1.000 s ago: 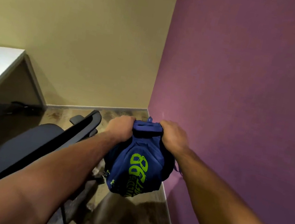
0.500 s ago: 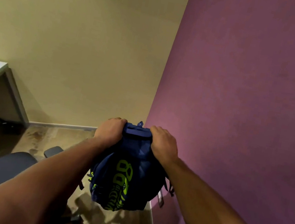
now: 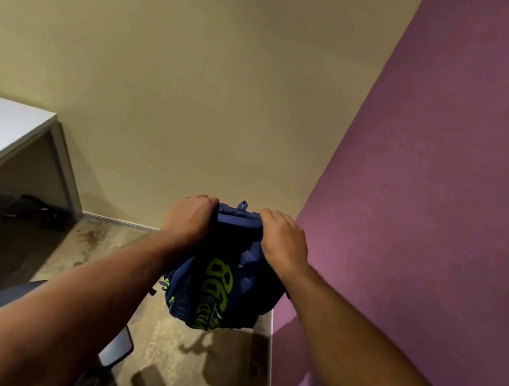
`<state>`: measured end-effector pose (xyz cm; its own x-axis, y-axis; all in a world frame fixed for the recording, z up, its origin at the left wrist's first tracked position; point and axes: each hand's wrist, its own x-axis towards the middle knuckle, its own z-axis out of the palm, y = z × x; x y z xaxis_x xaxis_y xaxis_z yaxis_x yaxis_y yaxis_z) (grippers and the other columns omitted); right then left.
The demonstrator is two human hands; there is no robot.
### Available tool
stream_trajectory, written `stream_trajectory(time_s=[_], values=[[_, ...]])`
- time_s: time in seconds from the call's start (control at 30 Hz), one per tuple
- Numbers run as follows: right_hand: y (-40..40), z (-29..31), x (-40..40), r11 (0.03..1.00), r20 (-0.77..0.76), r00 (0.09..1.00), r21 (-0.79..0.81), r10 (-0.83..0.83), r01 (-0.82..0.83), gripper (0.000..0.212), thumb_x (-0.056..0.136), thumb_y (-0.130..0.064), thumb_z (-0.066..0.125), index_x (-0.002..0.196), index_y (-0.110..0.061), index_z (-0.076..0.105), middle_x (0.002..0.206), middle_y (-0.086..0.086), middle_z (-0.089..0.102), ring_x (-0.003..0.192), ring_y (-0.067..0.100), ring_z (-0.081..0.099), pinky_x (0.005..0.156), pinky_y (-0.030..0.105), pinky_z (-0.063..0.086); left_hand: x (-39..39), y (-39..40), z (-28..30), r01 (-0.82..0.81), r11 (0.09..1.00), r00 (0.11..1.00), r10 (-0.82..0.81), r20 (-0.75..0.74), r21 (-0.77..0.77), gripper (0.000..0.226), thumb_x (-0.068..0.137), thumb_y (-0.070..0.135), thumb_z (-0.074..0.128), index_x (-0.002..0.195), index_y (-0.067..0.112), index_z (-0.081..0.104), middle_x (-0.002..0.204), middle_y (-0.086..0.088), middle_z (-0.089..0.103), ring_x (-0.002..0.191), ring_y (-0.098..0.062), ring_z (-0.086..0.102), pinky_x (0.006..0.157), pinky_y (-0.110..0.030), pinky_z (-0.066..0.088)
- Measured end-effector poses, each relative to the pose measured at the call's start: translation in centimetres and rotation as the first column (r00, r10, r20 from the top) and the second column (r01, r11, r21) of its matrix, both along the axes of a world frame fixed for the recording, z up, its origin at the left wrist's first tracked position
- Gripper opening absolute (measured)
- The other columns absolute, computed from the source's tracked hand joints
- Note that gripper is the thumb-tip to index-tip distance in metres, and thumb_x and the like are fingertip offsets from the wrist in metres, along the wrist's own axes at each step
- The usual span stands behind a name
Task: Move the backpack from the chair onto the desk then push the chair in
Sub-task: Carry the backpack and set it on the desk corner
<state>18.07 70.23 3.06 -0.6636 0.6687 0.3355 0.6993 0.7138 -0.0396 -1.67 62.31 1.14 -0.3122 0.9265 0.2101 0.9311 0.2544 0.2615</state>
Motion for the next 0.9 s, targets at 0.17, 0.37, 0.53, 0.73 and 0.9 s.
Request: stream_trajectory(time_s=[0.17,0.37,0.53,0.73,0.9], values=[[6.3,-0.2,-6.3,0.993,0.009,0.993,0.017,0.115,-0.115,0.022,0.089,-0.002,0.047,0.106,-0.013,0.057,0.1,0.007,0.065,0.095,0.03,0.06,0.077,0.039,0.042,-5.1,3.8,-0.1,-0.109,0.994,0.994,0.109,0.006,0.0,0.017,0.092,0.008,0.052,0.103,0.013,0.063,0.097,-0.012,0.068,0.087,-0.036,0.065,0.065,-0.037,0.04],[13.5,-0.9,-14.1,0.957,0.023,0.956,-0.008,0.291,-0.291,0.023,0.087,-0.002,0.047,0.104,-0.014,0.056,0.099,0.007,0.065,0.093,0.032,0.061,0.072,0.038,0.04,-10.9,7.8,-0.2,-0.304,0.95,0.952,0.302,-0.047,-0.062,0.018,0.095,0.012,0.051,0.106,0.015,0.063,0.101,-0.01,0.069,0.091,-0.034,0.067,0.067,-0.039,0.045],[17.9,-1.0,-20.5,0.895,0.012,0.895,-0.04,0.445,-0.445,0.021,0.09,-0.004,0.046,0.104,-0.017,0.055,0.1,0.005,0.064,0.092,0.03,0.06,0.066,0.034,0.033,-14.8,9.5,0.4,-0.465,0.883,0.885,0.462,-0.053,-0.06,0.018,0.095,0.014,0.051,0.106,0.017,0.065,0.099,-0.007,0.068,0.089,-0.032,0.066,0.066,-0.037,0.038],[20.1,-0.4,-28.1,0.81,-0.03,0.813,-0.074,0.581,-0.581,0.02,0.092,-0.006,0.042,0.103,-0.017,0.055,0.097,0.003,0.062,0.089,0.028,0.058,0.065,0.035,0.036,-19.4,9.6,1.0,-0.618,0.785,0.786,0.616,-0.049,-0.046,0.017,0.094,0.015,0.051,0.102,0.021,0.064,0.092,-0.002,0.068,0.084,-0.03,0.067,0.066,-0.039,0.044],[21.2,-0.1,-35.1,0.753,-0.057,0.755,-0.06,0.653,-0.655,0.019,0.092,-0.006,0.041,0.1,-0.017,0.054,0.094,0.002,0.062,0.088,0.027,0.058,0.065,0.036,0.039,-24.3,9.7,1.1,-0.683,0.73,0.73,0.683,-0.039,-0.01,0.015,0.096,0.021,0.053,0.107,0.024,0.063,0.097,0.0,0.067,0.087,-0.027,0.066,0.074,-0.043,0.054]])
